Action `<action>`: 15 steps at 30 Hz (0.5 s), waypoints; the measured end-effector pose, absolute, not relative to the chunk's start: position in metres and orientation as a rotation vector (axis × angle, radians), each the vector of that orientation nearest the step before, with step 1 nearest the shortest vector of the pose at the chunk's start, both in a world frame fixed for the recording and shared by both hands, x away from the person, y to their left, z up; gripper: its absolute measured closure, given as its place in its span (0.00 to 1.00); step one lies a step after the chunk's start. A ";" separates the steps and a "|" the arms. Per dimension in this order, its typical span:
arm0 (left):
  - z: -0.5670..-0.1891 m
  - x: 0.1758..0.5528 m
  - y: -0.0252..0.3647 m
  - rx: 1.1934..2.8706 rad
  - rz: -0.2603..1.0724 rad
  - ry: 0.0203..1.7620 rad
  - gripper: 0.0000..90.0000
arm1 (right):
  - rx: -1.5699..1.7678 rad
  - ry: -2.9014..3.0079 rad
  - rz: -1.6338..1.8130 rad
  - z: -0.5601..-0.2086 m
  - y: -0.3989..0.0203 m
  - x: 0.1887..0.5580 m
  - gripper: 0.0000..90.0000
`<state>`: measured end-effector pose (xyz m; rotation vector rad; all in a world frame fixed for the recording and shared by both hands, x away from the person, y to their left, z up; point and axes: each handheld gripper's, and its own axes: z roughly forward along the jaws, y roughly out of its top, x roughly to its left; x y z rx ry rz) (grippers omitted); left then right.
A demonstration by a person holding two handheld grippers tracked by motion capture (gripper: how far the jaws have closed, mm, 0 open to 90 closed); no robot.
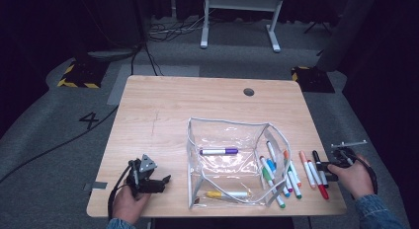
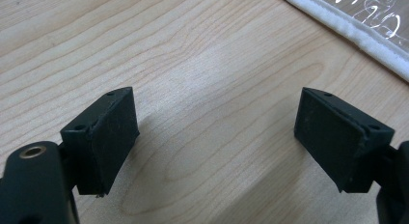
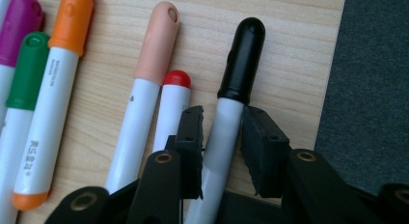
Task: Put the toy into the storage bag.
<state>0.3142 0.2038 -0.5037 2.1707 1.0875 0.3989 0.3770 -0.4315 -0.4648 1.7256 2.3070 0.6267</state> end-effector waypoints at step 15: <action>-0.504 0.314 0.204 2.168 0.398 1.090 0.17 | 1.787 2.233 0.595 -0.464 -0.419 0.380 0.86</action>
